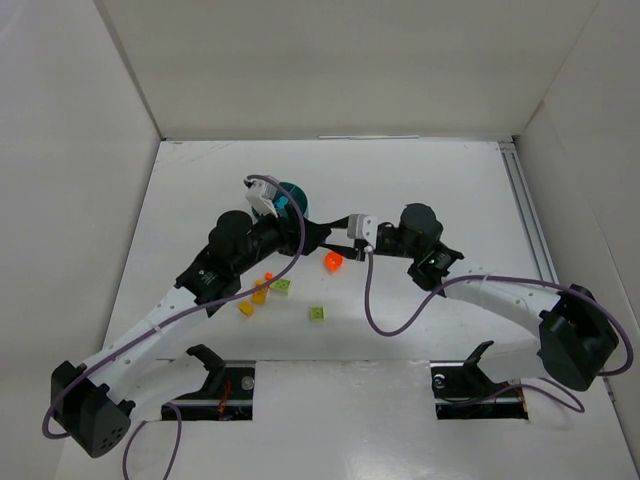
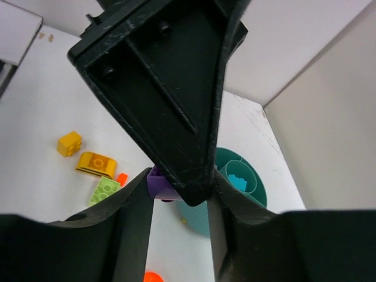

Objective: Sort the legos into containers by color

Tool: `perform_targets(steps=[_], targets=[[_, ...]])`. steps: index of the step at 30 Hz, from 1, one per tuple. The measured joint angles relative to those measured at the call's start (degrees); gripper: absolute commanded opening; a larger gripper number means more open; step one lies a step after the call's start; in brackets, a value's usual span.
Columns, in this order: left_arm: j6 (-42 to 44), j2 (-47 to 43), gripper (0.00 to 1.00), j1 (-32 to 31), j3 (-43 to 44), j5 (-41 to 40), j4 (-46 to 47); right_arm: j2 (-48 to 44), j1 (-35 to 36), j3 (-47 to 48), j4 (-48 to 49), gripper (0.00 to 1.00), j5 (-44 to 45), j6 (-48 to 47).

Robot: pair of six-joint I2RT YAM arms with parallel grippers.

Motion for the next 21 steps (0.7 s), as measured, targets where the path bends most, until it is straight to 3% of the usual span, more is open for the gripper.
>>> perform_targets(steps=[2, 3, 4, 5, 8, 10, 15, 21], targets=[[0.8, -0.5, 0.46, 0.0, -0.1, 0.2, -0.2, 0.0, -0.1, 0.2, 0.2, 0.29, -0.3, 0.8], [0.9, -0.7, 0.48, 0.0, -0.1, 0.1, -0.2, 0.0, 0.0, 0.2, 0.3, 0.19, -0.3, 0.8], [0.9, -0.9, 0.48, 0.0, -0.2, 0.1, -0.3, 0.0, 0.0, 0.2, 0.4, 0.15, -0.4, 0.8], [0.9, -1.1, 0.54, 0.0, -0.2, 0.1, -0.3, 0.0, 0.0, 0.4, 0.4, 0.09, -0.6, 0.8], [0.9, -1.5, 0.71, 0.0, -0.2, -0.2, -0.2, 0.2, 0.0, 0.8, 0.4, 0.07, -0.8, 1.1], [1.1, -1.7, 1.00, 0.0, -0.2, -0.5, -0.2, 1.1, 0.0, 2.0, 0.4, 0.07, -0.8, 1.5], [-0.3, -2.6, 1.00, -0.2, 0.1, -7.6, -3.3, 6.0, 0.0, 6.5, -1.9, 0.06, 0.2, 2.5], [-11.5, -1.8, 1.00, 1.7, 5.7, -29.3, -21.2, 10.3, 0.0, 10.7, -8.7, 0.07, 5.5, 3.1]])
